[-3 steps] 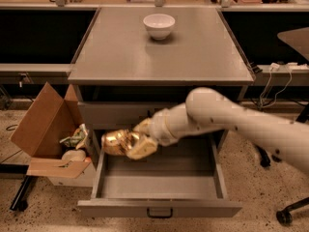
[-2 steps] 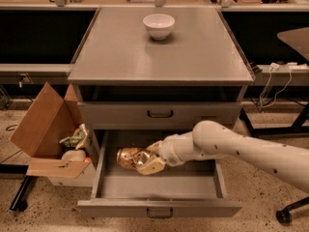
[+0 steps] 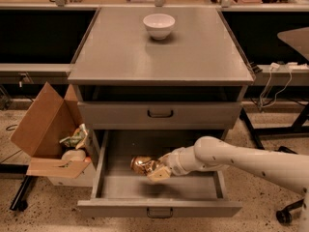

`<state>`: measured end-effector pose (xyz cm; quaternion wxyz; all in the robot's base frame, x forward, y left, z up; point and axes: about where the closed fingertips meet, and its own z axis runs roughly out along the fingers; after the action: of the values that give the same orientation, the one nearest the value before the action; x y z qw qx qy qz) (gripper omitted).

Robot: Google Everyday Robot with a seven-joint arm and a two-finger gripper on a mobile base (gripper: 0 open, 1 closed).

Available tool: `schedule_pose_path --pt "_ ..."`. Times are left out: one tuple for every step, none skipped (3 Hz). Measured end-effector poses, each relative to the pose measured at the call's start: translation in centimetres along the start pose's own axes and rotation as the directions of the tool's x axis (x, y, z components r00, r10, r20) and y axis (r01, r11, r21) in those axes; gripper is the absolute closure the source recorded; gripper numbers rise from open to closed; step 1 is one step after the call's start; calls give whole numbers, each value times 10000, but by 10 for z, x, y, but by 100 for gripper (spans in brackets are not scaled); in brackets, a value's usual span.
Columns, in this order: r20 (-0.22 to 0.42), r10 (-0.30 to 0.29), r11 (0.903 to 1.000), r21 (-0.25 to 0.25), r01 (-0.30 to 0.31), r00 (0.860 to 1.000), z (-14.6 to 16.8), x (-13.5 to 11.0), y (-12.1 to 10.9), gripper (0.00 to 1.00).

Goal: Place orange can into middle drawer

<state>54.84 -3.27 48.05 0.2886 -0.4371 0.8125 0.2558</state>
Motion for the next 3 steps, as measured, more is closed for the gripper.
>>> schedule_pose_path --pt "-689 904 9959 156 -896 9935 27 38 -27 82" --pt "-1127 1344 9909 215 -1328 9845 46 58 -45 59" --pt "-1383 1477 9890 226 -1459 9793 56 65 -54 36"
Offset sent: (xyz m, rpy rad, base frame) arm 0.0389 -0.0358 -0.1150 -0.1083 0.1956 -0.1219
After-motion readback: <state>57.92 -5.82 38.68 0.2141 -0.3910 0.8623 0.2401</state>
